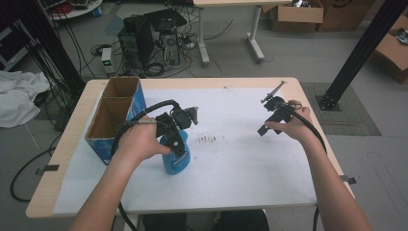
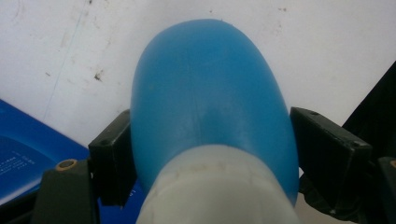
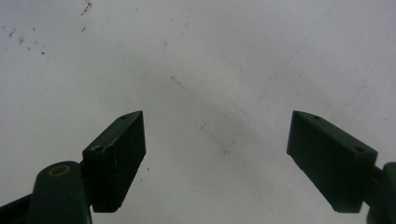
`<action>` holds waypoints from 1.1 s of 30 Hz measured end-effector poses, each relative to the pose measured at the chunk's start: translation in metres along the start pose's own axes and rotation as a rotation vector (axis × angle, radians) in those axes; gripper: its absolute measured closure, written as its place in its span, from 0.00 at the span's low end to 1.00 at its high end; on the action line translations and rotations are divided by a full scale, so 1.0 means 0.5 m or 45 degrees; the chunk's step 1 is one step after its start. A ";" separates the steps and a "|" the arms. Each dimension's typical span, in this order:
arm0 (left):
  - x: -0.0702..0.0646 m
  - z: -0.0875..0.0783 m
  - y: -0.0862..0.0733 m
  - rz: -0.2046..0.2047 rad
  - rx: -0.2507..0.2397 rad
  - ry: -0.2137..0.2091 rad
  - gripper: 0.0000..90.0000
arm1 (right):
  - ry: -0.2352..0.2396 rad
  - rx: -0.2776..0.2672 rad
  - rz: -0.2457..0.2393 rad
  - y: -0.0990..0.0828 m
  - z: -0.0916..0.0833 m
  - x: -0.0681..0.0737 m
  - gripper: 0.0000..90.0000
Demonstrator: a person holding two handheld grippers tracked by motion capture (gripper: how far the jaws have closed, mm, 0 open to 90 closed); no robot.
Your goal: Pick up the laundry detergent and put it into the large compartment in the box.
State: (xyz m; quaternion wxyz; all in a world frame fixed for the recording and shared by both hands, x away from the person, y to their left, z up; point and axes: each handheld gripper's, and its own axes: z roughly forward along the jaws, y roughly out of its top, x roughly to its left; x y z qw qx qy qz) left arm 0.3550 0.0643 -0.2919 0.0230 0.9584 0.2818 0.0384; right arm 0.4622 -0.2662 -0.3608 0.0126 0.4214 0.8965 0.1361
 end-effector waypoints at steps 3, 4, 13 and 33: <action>0.000 0.000 0.001 -0.005 0.002 0.000 0.27 | 0.000 -0.002 0.006 -0.001 0.000 -0.001 0.22; 0.001 0.000 0.002 -0.006 0.000 -0.001 0.28 | 0.000 -0.003 0.005 -0.001 0.000 -0.001 0.22; 0.002 -0.001 0.004 -0.031 0.009 0.012 0.33 | 0.001 -0.005 0.009 -0.003 -0.001 -0.002 0.22; 0.006 -0.004 0.006 -0.046 0.021 0.013 0.40 | 0.006 -0.016 0.016 -0.005 -0.005 -0.001 0.22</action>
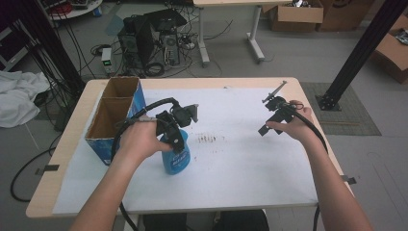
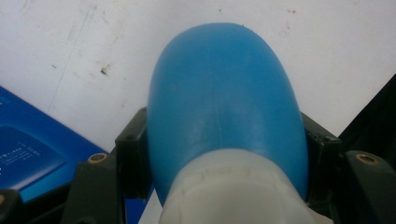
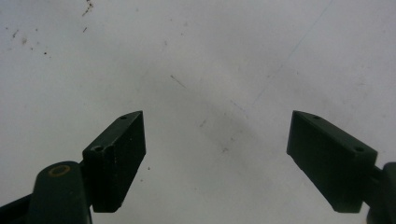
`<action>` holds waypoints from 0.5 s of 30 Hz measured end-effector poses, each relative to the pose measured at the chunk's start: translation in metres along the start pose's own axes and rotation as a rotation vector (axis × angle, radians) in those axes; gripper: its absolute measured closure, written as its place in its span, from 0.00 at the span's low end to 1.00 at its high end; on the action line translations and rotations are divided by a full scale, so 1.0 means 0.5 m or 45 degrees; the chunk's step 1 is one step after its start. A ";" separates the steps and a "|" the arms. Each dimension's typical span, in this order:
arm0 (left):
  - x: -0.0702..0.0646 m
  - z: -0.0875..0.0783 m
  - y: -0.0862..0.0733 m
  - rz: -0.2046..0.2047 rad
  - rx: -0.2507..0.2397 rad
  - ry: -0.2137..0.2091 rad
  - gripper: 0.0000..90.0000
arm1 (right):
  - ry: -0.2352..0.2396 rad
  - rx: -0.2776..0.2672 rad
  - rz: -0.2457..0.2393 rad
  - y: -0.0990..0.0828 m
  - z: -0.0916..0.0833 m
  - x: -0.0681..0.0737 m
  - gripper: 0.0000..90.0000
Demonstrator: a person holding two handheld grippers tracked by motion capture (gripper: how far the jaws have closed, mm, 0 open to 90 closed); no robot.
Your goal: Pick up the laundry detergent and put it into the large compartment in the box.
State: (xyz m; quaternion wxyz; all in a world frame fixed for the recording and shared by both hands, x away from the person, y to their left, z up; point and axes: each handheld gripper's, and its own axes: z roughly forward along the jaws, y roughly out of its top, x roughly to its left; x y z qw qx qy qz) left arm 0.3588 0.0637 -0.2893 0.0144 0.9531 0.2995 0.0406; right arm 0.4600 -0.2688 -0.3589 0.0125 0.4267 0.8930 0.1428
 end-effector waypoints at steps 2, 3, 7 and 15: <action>-0.002 -0.002 0.002 -0.003 0.000 0.013 0.41 | 0.003 -0.005 -0.001 0.000 -0.001 0.000 0.22; -0.002 -0.004 0.003 -0.005 0.005 0.020 0.41 | 0.004 -0.004 0.001 0.000 -0.002 0.001 0.22; 0.003 -0.031 0.005 -0.035 0.010 0.040 0.41 | 0.000 -0.012 0.001 0.000 -0.007 0.001 0.22; 0.021 -0.130 0.002 -0.126 -0.044 0.062 0.41 | -0.008 -0.028 -0.003 0.002 -0.024 0.001 0.22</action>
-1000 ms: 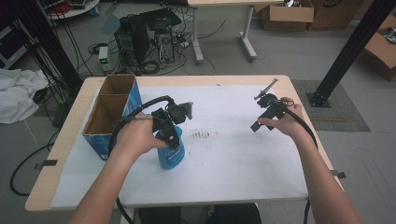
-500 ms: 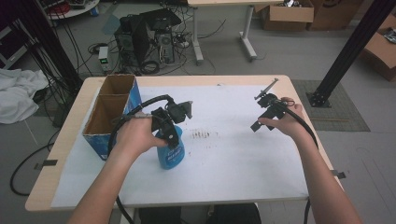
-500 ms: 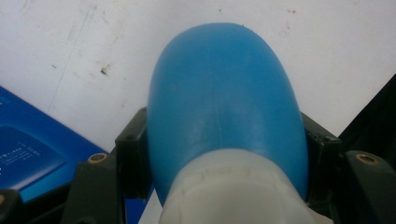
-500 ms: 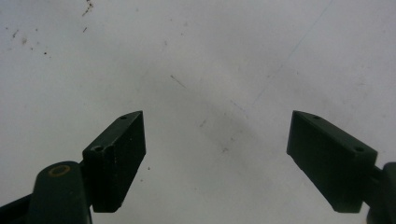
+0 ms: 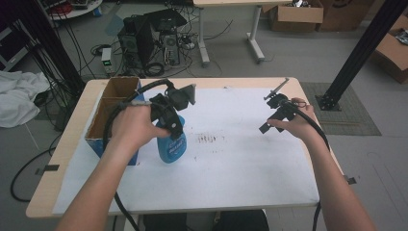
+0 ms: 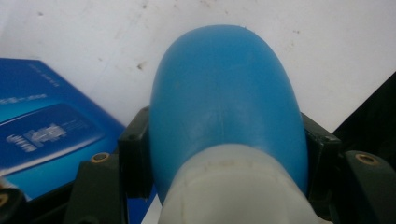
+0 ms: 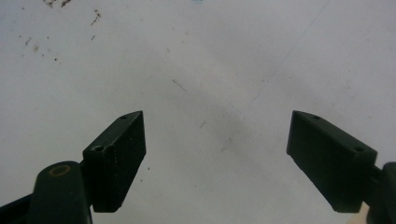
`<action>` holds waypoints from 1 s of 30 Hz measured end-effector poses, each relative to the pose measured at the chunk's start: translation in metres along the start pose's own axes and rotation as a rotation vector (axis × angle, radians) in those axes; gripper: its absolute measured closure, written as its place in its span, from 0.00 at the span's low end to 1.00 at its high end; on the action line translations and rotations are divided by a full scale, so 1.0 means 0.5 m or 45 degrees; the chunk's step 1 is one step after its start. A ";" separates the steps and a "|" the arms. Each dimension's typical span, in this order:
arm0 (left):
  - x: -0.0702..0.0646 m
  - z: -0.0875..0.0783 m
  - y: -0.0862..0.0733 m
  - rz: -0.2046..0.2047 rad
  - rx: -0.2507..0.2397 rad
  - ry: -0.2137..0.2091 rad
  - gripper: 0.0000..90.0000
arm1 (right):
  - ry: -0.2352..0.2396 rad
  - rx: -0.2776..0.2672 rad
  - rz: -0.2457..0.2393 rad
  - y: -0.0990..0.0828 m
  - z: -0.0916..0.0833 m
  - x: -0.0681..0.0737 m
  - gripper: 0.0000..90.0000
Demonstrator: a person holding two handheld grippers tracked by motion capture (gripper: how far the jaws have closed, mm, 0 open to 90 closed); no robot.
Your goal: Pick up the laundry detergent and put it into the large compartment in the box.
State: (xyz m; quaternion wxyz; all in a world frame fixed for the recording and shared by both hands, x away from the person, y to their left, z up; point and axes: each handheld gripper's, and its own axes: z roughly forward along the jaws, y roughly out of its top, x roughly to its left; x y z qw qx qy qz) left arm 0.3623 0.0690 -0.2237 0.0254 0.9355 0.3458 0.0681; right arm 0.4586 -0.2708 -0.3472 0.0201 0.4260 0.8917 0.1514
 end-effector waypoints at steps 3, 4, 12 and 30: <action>0.011 -0.041 0.001 -0.051 -0.017 -0.001 0.41 | 0.000 -0.005 -0.001 0.001 -0.004 0.001 0.22; 0.016 -0.055 0.001 -0.067 -0.017 -0.001 0.41 | -0.002 -0.003 0.000 0.001 -0.005 0.002 0.22; 0.068 -0.170 -0.012 -0.255 -0.061 0.031 0.41 | 0.004 -0.002 -0.005 0.005 -0.004 0.008 0.23; 0.228 -0.257 -0.136 -0.831 -0.052 0.100 0.41 | -0.002 0.002 -0.004 0.004 -0.010 0.004 0.23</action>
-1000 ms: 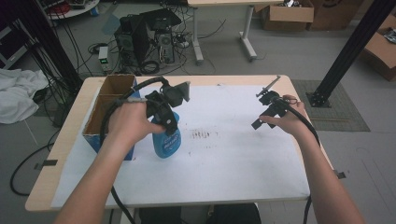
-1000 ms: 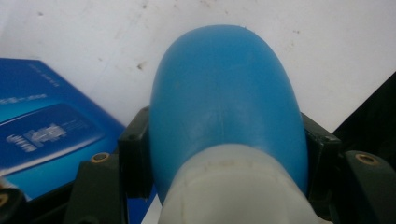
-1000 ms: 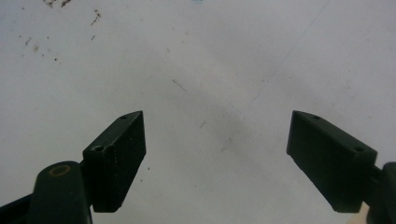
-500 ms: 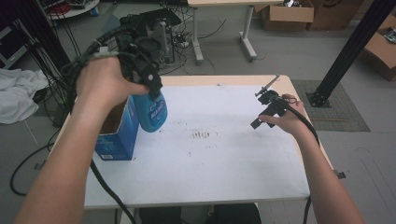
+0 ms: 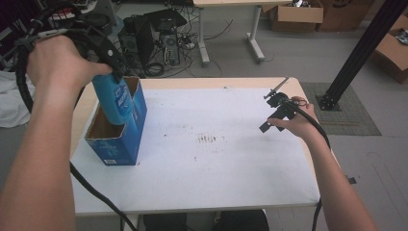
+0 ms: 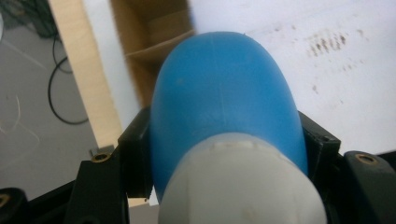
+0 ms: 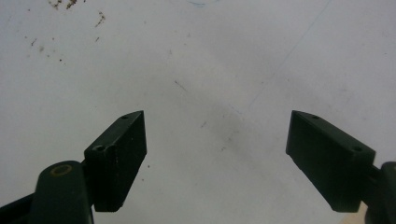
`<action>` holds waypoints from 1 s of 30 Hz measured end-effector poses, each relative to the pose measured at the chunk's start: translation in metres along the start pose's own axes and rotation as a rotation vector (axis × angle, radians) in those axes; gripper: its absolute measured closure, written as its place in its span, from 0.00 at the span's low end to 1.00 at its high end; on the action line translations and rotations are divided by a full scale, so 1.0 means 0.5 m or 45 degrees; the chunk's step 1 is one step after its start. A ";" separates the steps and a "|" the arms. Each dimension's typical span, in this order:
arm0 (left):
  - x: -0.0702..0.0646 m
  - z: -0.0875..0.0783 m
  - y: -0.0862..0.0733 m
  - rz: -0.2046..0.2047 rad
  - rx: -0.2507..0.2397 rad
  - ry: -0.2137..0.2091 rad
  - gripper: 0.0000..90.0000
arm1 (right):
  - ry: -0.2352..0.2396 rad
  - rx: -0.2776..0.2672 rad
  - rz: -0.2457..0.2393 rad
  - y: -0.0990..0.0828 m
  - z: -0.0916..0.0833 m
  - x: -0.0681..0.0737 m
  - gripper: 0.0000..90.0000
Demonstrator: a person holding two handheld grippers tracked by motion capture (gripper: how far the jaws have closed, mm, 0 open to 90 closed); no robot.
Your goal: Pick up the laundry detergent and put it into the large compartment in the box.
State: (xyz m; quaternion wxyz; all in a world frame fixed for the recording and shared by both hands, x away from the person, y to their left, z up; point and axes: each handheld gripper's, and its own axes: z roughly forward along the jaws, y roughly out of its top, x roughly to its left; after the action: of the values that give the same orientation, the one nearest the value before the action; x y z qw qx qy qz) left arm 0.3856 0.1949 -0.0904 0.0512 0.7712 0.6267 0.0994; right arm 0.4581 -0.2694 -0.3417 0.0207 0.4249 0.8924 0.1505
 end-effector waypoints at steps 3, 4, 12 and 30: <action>0.028 0.011 -0.006 -0.060 0.019 0.013 0.41 | 0.000 -0.003 -0.001 -0.001 -0.002 -0.001 0.23; 0.033 0.014 -0.007 -0.077 0.021 0.013 0.41 | -0.002 -0.001 0.003 -0.001 -0.002 -0.002 0.23; 0.067 0.047 -0.012 -0.136 0.027 0.032 0.41 | -0.006 0.002 0.000 -0.001 0.000 -0.002 0.23; 0.077 0.208 -0.001 -0.133 0.109 -0.001 0.42 | -0.004 0.018 -0.006 -0.002 0.008 -0.003 0.23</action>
State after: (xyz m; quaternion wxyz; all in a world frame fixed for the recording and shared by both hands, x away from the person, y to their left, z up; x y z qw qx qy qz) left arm 0.4153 0.2372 -0.1885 0.0234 0.7390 0.6698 0.0694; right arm 0.4590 -0.2700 -0.3457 0.0195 0.4233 0.8943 0.1435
